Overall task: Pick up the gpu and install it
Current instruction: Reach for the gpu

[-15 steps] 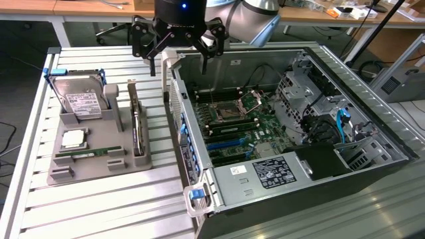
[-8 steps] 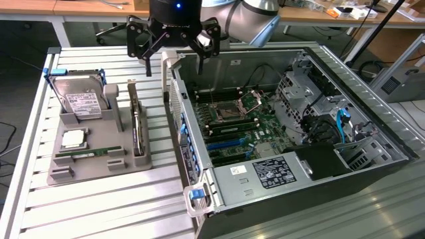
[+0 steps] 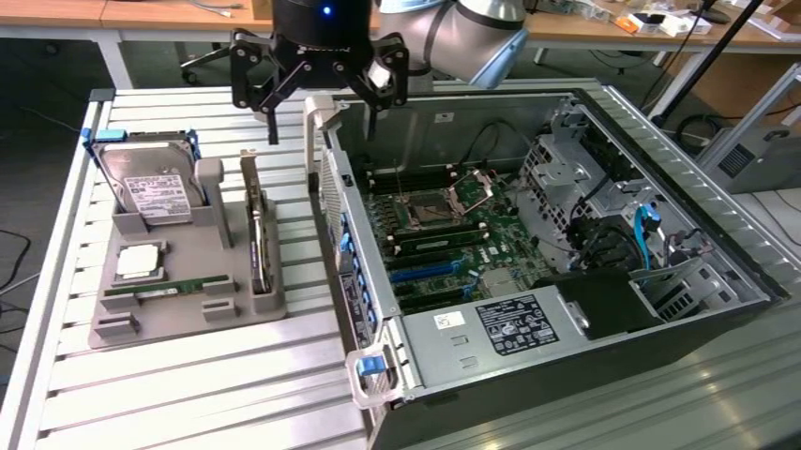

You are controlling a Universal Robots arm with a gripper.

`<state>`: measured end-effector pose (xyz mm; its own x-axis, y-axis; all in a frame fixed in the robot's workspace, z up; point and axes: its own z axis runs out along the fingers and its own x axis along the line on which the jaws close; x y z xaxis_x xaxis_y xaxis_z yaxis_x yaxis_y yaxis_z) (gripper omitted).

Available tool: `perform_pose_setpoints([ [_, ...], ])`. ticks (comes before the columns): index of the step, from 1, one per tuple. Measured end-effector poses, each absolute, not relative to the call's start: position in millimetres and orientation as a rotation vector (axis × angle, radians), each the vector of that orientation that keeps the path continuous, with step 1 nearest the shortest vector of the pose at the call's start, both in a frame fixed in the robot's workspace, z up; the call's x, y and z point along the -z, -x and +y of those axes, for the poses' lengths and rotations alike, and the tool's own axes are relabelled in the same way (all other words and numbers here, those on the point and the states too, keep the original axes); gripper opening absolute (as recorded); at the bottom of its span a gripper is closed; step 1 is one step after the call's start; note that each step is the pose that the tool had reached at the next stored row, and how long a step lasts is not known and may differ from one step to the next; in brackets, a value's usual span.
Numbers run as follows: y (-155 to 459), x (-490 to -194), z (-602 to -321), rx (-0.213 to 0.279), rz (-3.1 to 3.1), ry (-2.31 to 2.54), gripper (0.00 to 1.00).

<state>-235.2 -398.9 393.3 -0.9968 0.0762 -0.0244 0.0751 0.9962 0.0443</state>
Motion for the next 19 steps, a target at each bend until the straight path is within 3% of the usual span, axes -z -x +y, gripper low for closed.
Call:
perform_pose_setpoints([
  [19,252.7,-393.3,-398.9,-0.068,3.112,-0.118,0.99],
])
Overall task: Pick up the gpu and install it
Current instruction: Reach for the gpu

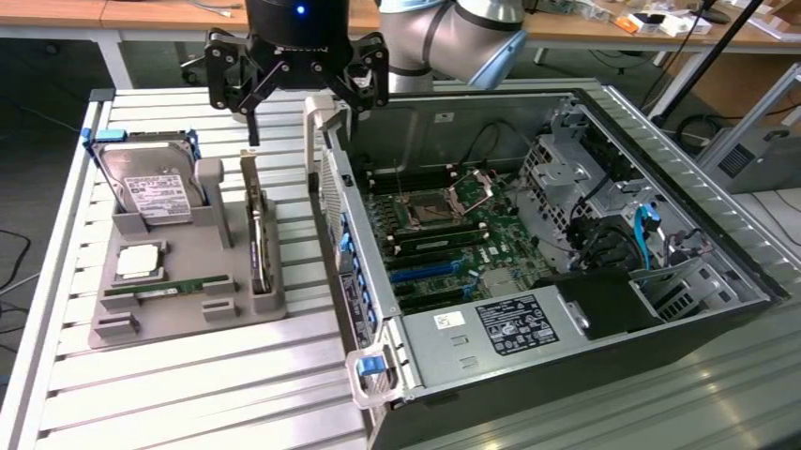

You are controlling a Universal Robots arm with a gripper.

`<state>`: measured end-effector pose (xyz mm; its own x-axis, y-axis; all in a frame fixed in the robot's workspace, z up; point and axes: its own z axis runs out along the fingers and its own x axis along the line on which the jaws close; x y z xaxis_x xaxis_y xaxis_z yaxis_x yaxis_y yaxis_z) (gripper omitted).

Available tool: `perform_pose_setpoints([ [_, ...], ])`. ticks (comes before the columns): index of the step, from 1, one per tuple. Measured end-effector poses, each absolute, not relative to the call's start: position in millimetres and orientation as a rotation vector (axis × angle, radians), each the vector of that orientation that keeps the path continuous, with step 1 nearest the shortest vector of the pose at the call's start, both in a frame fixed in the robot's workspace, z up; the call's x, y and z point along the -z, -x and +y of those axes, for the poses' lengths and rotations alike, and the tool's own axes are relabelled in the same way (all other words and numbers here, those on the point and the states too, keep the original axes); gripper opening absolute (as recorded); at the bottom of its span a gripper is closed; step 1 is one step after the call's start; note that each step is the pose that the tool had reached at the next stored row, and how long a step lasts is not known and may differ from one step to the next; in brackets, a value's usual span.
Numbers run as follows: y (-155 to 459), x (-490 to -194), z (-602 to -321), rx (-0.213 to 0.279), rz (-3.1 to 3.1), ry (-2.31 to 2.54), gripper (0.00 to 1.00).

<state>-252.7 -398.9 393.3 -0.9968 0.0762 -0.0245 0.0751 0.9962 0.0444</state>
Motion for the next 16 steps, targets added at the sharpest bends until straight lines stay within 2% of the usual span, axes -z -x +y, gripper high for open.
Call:
perform_pose_setpoints([
  [16,269.4,-393.3,-398.9,-0.068,3.112,-0.118,0.99],
])
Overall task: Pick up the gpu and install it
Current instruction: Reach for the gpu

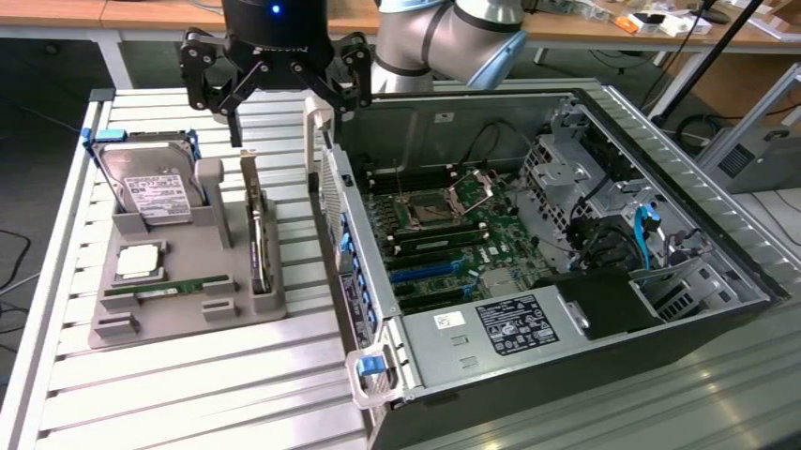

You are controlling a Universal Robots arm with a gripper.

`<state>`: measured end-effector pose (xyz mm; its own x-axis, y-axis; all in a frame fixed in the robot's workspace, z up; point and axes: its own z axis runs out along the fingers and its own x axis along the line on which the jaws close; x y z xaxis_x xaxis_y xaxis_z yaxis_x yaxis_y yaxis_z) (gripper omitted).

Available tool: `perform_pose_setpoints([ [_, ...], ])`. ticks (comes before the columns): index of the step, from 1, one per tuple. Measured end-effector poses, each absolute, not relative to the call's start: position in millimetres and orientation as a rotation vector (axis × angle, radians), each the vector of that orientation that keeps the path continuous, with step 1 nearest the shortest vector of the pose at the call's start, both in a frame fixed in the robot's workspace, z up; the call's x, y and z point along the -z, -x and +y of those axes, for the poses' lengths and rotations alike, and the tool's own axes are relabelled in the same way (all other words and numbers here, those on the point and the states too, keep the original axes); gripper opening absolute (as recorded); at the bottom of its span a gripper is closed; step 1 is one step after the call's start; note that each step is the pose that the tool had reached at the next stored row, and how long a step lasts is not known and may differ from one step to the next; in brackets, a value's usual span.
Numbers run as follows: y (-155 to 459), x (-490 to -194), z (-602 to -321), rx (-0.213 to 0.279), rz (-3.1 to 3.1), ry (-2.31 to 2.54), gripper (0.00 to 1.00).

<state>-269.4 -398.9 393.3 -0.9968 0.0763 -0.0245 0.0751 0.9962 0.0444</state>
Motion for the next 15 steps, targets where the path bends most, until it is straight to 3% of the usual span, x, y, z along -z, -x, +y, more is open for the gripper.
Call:
perform_pose_setpoints([
  [15,287.2,-393.3,-398.9,-0.068,3.112,-0.118,0.99],
])
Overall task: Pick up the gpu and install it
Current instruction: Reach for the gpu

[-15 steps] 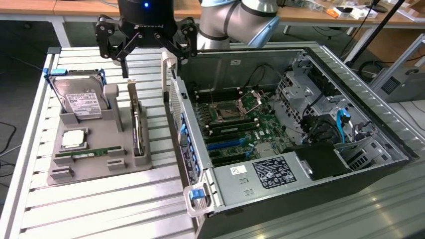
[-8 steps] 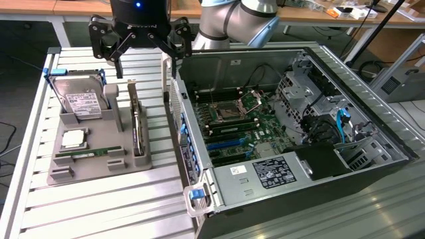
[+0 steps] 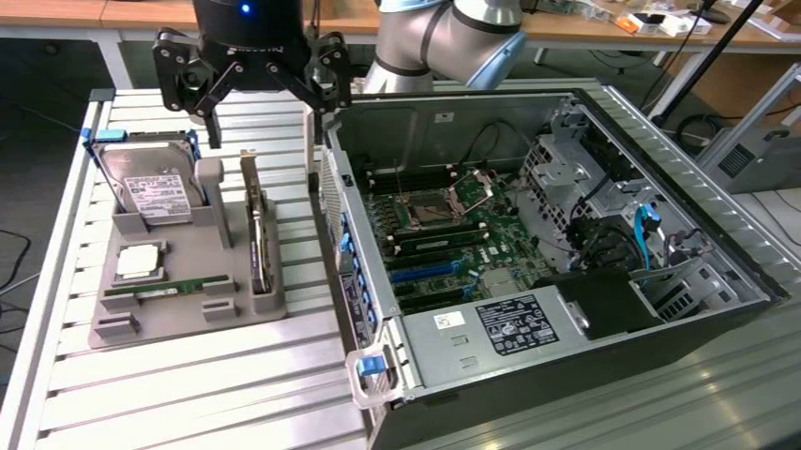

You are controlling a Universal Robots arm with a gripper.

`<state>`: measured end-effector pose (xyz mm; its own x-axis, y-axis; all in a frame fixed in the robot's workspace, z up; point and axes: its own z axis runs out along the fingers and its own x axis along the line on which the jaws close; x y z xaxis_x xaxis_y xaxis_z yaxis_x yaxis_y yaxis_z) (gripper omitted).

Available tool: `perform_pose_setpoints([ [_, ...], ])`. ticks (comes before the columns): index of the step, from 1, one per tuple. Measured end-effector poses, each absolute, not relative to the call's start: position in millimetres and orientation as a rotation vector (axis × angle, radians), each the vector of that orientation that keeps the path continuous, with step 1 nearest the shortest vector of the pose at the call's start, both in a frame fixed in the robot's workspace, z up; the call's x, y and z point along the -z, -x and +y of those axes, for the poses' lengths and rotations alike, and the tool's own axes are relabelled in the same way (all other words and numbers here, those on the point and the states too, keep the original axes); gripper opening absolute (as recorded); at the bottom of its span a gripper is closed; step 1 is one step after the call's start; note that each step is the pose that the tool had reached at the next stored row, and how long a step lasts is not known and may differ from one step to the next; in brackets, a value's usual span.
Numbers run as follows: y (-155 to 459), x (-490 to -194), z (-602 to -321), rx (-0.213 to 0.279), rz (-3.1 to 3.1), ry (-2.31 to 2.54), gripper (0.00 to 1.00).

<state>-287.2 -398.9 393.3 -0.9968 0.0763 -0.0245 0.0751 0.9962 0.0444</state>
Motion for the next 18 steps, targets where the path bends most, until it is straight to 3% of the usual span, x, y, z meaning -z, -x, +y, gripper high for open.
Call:
perform_pose_setpoints([
  [18,310.6,-393.3,-398.9,-0.068,3.113,-0.118,0.99],
])
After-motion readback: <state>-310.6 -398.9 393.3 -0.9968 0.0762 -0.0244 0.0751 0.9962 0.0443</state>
